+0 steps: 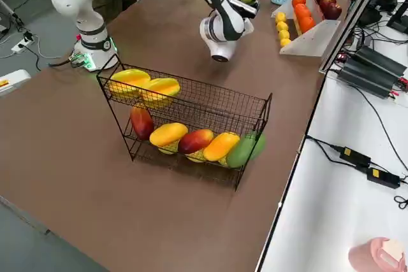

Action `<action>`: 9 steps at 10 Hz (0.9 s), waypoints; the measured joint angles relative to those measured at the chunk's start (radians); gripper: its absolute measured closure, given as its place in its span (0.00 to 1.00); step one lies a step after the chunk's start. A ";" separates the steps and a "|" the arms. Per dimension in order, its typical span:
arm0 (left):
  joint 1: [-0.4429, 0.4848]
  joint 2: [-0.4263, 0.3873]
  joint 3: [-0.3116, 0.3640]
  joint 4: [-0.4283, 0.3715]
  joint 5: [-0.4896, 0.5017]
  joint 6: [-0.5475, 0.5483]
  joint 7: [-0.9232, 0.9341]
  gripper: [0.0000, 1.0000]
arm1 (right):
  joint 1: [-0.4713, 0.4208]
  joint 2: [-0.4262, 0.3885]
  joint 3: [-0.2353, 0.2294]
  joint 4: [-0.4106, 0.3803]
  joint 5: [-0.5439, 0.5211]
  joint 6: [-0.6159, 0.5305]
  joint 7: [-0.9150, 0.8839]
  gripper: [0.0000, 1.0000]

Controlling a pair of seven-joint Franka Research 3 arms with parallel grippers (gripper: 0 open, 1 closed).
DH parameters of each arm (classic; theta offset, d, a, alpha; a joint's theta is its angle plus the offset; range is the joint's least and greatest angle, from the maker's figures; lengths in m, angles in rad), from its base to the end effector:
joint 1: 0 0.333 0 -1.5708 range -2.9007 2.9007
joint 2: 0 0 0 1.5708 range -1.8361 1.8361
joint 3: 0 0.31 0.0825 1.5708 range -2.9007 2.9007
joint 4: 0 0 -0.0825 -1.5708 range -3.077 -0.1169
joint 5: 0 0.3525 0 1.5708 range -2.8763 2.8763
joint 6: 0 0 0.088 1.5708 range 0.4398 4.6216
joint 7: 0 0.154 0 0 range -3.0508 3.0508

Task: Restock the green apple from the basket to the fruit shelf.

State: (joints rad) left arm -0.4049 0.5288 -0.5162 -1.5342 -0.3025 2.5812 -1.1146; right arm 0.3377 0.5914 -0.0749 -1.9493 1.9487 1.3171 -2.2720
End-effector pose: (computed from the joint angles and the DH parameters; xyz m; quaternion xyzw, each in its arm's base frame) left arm 0.4881 -0.5383 0.4158 0.9016 0.2503 -0.0462 0.3497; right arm 0.5221 0.3113 0.2917 -0.4225 -0.3686 -0.4719 0.6804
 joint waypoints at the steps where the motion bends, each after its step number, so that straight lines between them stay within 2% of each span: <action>1: 0.000 0.000 0.000 0.004 0.000 0.001 -0.004 0.07 | 0.000 0.000 0.000 0.000 0.004 -0.014 0.000 0.11; 2: 0.003 0.000 0.002 0.010 0.000 0.004 -0.004 0.01 | 0.000 0.000 0.001 -0.001 0.006 -0.030 0.001 0.12; 4: 0.030 -0.006 0.004 0.025 0.003 -0.014 -0.004 0.00 | -0.001 0.000 -0.001 -0.003 0.009 -0.047 0.009 0.12; 5: 0.061 -0.021 0.004 0.042 0.035 -0.084 -0.003 0.00 | -0.002 0.000 -0.013 -0.007 0.002 -0.043 0.037 0.12; 6: 0.115 -0.054 0.003 0.054 0.078 -0.199 0.000 0.00 | -0.003 -0.005 -0.051 -0.005 -0.025 -0.022 0.088 0.12; 7: 0.184 -0.096 0.002 0.060 0.097 -0.324 0.035 0.00 | -0.007 -0.025 -0.109 0.006 -0.086 0.021 0.157 0.12; 9: 0.327 -0.173 0.002 0.060 0.100 -0.521 0.149 0.00 | -0.025 -0.091 -0.223 0.067 -0.246 0.092 0.316 0.12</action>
State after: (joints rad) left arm -0.0782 0.3557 -0.5141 -1.4742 -0.2021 2.0598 -0.9657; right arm 0.3126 0.5004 -0.2977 -1.8821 1.7030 1.4090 -1.9557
